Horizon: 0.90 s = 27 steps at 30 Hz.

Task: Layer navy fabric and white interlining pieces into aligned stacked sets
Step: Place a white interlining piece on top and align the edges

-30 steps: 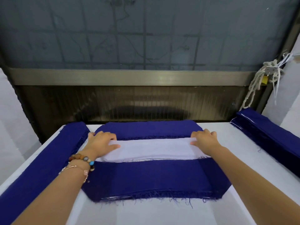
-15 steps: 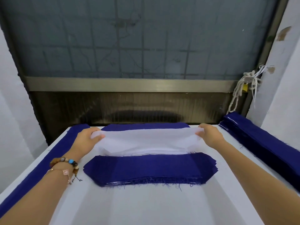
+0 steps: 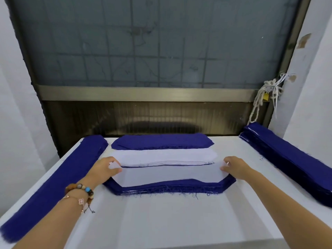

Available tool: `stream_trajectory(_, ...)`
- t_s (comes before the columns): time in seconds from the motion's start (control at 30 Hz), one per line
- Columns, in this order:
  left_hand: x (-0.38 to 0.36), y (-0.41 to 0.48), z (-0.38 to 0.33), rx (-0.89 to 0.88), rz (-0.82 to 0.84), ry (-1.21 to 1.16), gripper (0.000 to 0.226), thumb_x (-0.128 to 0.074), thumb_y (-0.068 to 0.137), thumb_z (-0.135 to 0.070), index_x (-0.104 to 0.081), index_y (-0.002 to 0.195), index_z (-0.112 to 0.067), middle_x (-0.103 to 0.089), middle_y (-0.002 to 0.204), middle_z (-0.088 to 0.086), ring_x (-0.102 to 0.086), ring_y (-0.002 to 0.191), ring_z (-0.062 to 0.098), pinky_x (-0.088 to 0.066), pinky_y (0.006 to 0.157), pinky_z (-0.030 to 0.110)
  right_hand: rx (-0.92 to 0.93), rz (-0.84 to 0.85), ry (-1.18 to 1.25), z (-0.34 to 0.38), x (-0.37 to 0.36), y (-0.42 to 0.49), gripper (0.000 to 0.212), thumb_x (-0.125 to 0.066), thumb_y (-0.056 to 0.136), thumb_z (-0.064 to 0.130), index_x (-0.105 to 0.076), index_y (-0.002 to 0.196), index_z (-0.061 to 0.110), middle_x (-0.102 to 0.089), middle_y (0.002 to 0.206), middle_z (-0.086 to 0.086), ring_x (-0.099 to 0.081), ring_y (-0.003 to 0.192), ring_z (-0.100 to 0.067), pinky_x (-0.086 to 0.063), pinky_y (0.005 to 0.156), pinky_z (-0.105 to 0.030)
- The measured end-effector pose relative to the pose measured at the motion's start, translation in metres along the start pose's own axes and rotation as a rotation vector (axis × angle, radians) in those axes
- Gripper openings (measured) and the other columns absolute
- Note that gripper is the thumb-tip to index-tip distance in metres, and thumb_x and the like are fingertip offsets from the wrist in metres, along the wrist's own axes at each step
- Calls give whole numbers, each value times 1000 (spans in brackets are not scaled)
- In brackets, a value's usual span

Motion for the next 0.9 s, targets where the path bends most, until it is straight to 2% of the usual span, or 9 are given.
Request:
stream_trajectory(0.1,-8,0,6,76,-56,50,20,-67,89,-33,-58,106,-28,-58,114,-3,-53,107,19,-45,92,32,-19,-29,21,-4,-3,0,20,-60,92,31,-49,105,22,-54,116,-5,-51,92,-17,-44,75,-24)
stream_trajectory(0.23,-9,1,5,66,-85,122,26,-65,89,-39,-51,109,-34,-59,116,-2,-55,106,19,-45,84,31,-35,-26,45,-5,-2,2,19,-62,91,32,-48,101,26,-52,105,0,-53,86,-16,-45,60,-20)
stream_trajectory(0.4,-13,1,5,52,-67,240,29,-60,91,-44,-47,115,-34,-62,113,-1,-56,98,17,-50,83,32,-6,-37,-60,-3,-5,6,23,-60,92,32,-44,107,27,-54,110,0,-53,92,-16,-50,79,-25)
stream_trajectory(0.47,-11,1,5,84,-66,282,35,-60,90,-44,-46,120,-33,-61,117,0,-55,102,18,-49,86,32,-20,-64,-182,1,-3,4,28,-60,91,35,-45,114,27,-54,109,0,-53,94,-16,-51,84,-29)
stream_trajectory(0.57,-4,2,-1,163,-177,454,48,-65,85,-37,-45,127,-31,-53,121,0,-48,112,21,-44,92,37,5,-209,-421,15,4,3,43,-65,87,38,-42,122,30,-48,120,-2,-47,108,-20,-44,90,-34)
stream_trajectory(0.63,-4,2,-16,132,-280,562,49,-66,84,-30,-45,128,-32,-49,122,0,-45,113,21,-42,93,38,68,-297,-510,31,6,4,43,-67,86,36,-44,123,30,-46,125,-3,-45,112,-21,-42,92,-33)
stream_trajectory(0.77,-24,12,-54,-32,-376,485,37,-61,89,-21,-52,123,-32,-51,124,-1,-46,113,20,-41,94,35,192,-362,-431,65,-8,14,29,-62,91,30,-52,118,30,-49,129,-2,-46,115,-19,-40,97,-31)
stream_trajectory(0.9,-57,32,-91,-196,-327,368,26,-57,92,-23,-56,117,-30,-52,118,-2,-47,108,17,-43,92,31,326,-323,-276,101,-30,27,22,-58,94,26,-55,116,28,-51,125,-1,-47,114,-19,-41,97,-30)
Point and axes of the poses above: each hand's wrist, its own y-axis towards the middle knuckle, its own x-axis out of the back of the hand, z = x × y, the point moved 4 cm from there along y, towards the middle knuckle
